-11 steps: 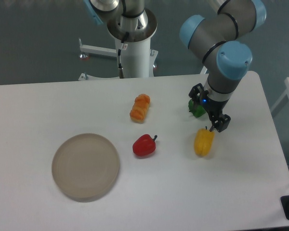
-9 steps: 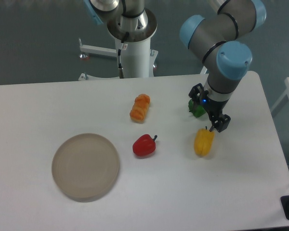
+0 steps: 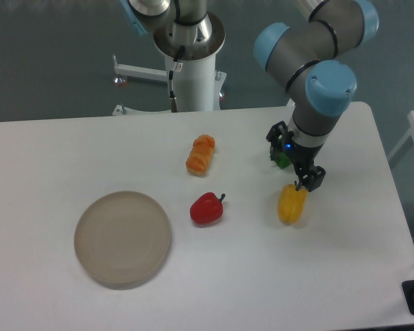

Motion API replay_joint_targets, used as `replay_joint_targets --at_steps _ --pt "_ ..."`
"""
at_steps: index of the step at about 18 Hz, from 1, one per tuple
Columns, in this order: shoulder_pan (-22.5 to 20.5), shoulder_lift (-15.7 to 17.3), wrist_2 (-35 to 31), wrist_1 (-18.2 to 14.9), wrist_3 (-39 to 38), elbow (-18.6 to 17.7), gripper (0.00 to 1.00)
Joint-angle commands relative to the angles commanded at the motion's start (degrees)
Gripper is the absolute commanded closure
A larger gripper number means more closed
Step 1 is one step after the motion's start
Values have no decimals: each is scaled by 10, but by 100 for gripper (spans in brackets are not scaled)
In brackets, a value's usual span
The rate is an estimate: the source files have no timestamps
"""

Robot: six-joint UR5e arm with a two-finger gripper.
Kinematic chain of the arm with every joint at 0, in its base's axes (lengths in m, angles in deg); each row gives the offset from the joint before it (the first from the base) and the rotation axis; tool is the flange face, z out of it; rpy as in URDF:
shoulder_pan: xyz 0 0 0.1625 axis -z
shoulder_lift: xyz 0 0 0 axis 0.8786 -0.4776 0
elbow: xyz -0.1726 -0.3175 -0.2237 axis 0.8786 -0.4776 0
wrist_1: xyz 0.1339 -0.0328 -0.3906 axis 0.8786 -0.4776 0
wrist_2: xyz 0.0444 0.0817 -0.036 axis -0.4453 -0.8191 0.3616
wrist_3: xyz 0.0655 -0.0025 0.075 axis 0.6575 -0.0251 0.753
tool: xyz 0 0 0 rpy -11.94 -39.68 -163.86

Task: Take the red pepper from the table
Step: 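Lift the gripper up from beside the yellow pepper, then move the open gripper over the red bell pepper, then lower the gripper onto the red pepper and close on it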

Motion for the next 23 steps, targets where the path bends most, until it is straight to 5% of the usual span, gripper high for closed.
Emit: replay_joint_targets --at_steps 15,23 --pt "95 -40 -6 135 -123 -76 0" --pt "106 -40 -5 139 -115 -94 0"
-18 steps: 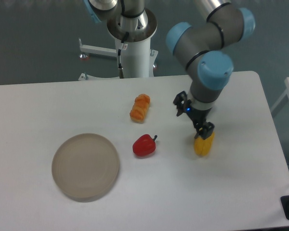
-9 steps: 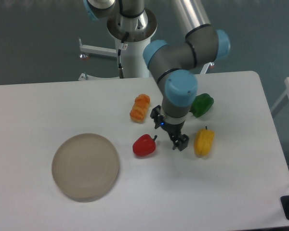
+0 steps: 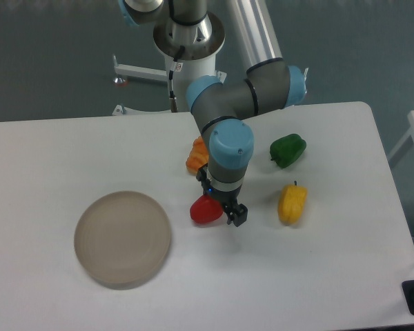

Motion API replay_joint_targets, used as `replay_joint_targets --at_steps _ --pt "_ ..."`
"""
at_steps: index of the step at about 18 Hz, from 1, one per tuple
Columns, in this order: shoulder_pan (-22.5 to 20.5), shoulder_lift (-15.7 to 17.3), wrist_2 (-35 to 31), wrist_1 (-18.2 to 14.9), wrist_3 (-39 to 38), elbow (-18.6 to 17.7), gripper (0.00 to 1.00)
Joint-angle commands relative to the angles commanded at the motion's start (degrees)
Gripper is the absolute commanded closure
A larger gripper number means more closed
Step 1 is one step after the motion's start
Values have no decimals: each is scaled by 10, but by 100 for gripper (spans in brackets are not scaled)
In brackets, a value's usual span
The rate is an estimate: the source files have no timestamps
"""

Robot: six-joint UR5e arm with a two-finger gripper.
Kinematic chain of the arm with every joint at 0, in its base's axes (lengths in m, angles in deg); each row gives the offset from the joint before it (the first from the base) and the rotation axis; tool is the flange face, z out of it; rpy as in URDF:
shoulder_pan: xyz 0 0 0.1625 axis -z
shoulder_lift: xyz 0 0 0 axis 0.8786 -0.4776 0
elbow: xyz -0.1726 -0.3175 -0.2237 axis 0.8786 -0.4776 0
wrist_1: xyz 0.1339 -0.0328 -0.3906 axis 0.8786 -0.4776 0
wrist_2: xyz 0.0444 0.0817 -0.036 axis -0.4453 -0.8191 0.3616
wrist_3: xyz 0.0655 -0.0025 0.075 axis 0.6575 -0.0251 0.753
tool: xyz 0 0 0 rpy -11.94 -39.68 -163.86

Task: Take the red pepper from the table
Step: 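Lower the gripper onto the red pepper and close on it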

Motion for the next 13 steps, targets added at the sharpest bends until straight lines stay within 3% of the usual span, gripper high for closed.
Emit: replay_joint_targets --at_steps 10,13 --pt "12 -11 -1 3 2 -9 0" --pt "12 -13 -2 3 0 -8 58"
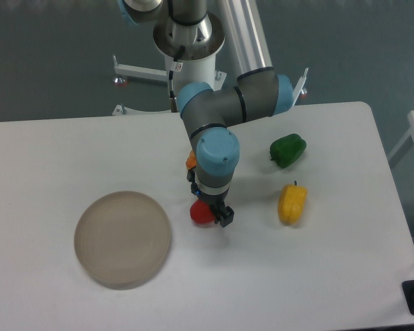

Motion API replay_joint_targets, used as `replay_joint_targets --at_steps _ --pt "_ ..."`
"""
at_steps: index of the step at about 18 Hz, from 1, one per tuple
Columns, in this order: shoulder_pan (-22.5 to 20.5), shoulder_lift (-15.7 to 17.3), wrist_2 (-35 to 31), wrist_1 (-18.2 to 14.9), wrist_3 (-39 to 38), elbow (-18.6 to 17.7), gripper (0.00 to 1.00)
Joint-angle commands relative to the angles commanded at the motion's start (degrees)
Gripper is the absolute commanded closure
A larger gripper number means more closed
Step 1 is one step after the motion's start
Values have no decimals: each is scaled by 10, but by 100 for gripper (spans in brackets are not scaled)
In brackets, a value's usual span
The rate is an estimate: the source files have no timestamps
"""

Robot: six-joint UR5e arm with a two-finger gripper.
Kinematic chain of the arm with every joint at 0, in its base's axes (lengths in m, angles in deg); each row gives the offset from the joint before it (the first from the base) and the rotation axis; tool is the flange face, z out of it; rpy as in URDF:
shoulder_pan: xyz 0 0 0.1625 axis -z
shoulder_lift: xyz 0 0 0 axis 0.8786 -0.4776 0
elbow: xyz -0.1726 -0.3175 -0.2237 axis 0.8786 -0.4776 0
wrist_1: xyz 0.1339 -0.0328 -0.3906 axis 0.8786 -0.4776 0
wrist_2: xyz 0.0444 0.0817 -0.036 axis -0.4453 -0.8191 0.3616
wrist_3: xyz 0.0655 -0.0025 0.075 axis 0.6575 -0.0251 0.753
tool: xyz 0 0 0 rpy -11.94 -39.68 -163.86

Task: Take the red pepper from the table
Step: 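Lower the gripper onto the red pepper and close on it, then lift the red pepper and carry it toward the yellow pepper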

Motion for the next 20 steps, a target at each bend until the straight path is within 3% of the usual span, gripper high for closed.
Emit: replay_joint_targets --at_steps 1,3,6,11,17,20 --pt "0 0 -1 -1 -1 0 75" --pt "-1 4 -5 -2 0 1 74" --pt "-8 23 -7 -12 -6 11 84" --pt "-32 51 -7 -24 -6 18 84" --pt "-62 46 -7 -138 -1 101 85" --pt "-82 46 -6 -145 3 121 87"
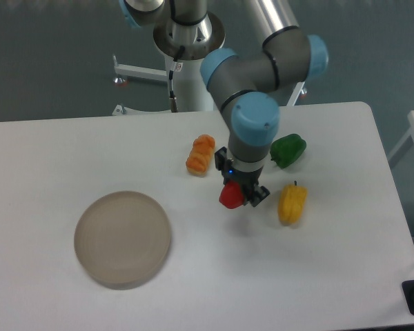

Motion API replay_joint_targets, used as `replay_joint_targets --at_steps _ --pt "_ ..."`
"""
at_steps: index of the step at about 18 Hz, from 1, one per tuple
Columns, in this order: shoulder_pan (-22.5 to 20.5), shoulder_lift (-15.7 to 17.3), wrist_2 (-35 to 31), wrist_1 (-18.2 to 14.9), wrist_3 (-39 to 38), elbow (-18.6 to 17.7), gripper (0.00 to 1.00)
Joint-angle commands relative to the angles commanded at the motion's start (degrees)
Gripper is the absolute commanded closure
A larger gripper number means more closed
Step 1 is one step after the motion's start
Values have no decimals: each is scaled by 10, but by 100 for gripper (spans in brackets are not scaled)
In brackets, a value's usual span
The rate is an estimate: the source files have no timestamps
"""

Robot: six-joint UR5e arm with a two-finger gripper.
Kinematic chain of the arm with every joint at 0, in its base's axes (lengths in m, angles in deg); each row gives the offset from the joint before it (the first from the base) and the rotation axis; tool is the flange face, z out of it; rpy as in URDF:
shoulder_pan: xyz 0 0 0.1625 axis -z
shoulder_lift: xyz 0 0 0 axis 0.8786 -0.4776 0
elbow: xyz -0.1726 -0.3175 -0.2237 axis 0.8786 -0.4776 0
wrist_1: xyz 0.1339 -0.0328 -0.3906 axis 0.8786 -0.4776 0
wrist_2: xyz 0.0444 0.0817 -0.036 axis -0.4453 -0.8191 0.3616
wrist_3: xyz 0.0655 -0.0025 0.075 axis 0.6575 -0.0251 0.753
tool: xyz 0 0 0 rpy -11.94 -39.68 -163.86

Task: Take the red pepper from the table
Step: 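Lift the red pepper and carry it toward the yellow pepper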

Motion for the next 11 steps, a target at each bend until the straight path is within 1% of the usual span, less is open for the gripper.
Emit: replay_joint_targets --at_steps 1,4,6,7,11 --pt "-7 -1 0 -1 0 8 87" --pt "-22 -1 -1 3 12 8 86" --pt "-33 3 -1 1 100 8 85" --pt "-34 4 -1 1 113 6 85" --pt "-34 -2 -1 8 117 8 85"
